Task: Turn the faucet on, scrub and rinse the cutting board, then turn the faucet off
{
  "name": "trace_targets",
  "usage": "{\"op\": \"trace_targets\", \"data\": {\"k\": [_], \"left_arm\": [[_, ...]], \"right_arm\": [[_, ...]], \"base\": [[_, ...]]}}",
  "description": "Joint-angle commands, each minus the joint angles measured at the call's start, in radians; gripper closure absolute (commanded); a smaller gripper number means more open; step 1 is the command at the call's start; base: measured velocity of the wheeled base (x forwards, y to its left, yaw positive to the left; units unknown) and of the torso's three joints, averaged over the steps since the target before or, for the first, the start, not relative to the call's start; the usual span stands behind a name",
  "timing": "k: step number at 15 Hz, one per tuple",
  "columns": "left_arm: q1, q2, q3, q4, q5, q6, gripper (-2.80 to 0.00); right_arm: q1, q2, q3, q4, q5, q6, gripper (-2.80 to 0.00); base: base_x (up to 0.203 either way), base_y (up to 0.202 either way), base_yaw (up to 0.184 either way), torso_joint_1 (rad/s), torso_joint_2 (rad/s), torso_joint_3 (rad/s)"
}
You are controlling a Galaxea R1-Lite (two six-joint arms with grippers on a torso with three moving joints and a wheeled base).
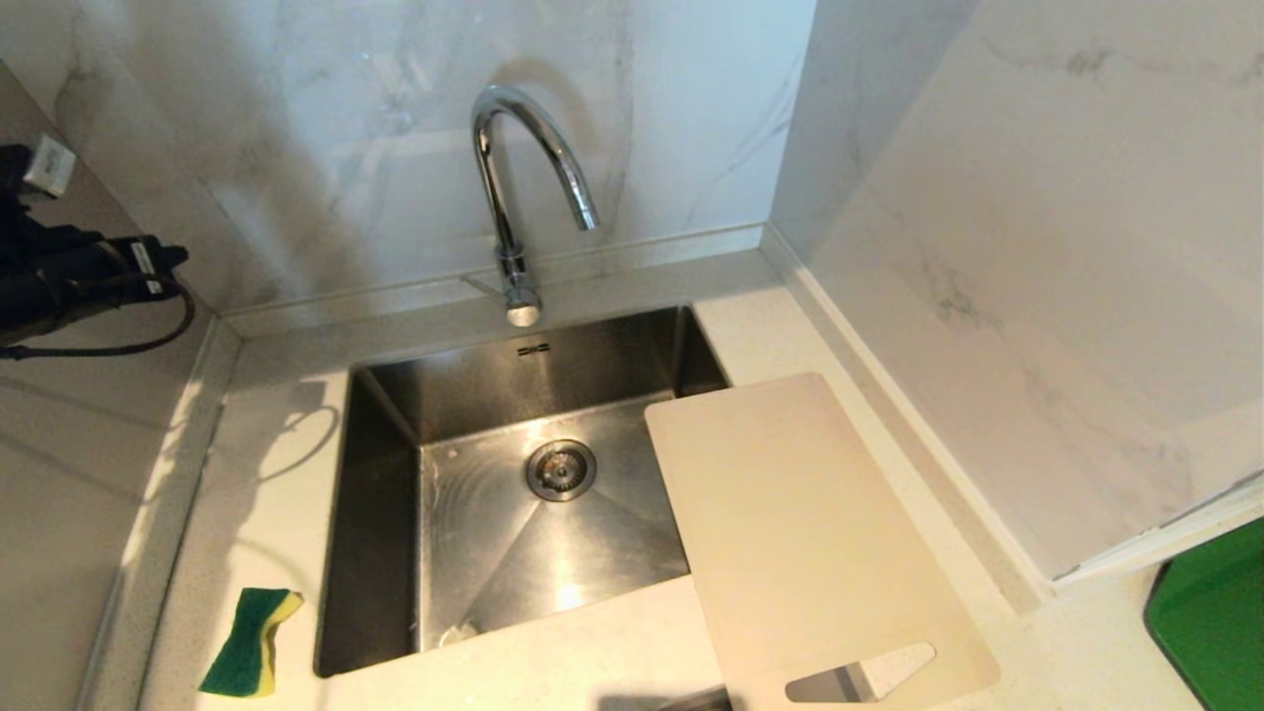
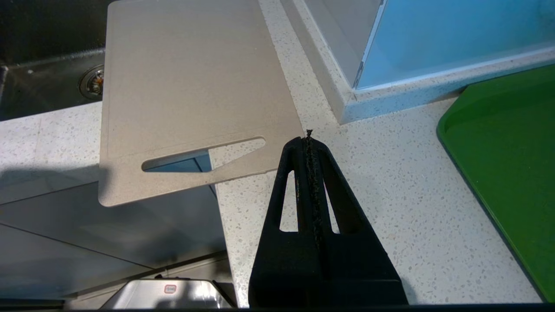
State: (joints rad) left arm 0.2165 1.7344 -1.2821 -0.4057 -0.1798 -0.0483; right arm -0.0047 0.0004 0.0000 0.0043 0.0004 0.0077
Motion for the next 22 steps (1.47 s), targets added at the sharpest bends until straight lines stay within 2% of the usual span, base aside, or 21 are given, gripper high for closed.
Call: {"op": "trace_targets", "data": {"k": [1,3,9,12,15,17,22], "left_arm": [[0.043,-0.15,0.021,0.058,-0.009,-0.024,0.0],[0.055,-0.242,0.038,0.109,-0.033,-0.034,0.0],[0.071,-0.557,0.153,0.23,-0.087,-0.05,0.0],[0.091,-0.692,0.187,0.346,-0.094,-0.092,0.0],[0.102,-0.82,0.212,0.463,-0.1,-0.105,0.0],[0.101,-0.925,0.302,0.496,-0.145,-0.108,0.0],[0.076,-1.126,0.649,0.505,-0.254,-0.096,0.0]], "right_arm": [[0.0,0.0,0.002,-0.001,0.003,-0.006,0.0],[0.0,0.0,0.002,0.003,0.007,-0.041,0.0],[0.0,0.0,0.002,0.003,0.006,-0.028,0.0],[0.0,0.0,0.002,0.002,0.004,-0.026,0.0],[0.0,0.0,0.002,0.002,0.004,-0.021,0.0],[0.0,0.0,0.002,0.002,0.003,-0.011,0.0],[0.0,0.0,0.002,0.002,0.003,-0.011,0.0]], "base": [[0.0,0.0,0.0,0.0,0.0,0.0],[0.0,0.0,0.0,0.0,0.0,0.0],[0.0,0.0,0.0,0.0,0.0,0.0],[0.0,0.0,0.0,0.0,0.0,0.0],[0.0,0.0,0.0,0.0,0.0,0.0],[0.0,0.0,0.0,0.0,0.0,0.0],[0.0,0.0,0.0,0.0,0.0,0.0]]}}
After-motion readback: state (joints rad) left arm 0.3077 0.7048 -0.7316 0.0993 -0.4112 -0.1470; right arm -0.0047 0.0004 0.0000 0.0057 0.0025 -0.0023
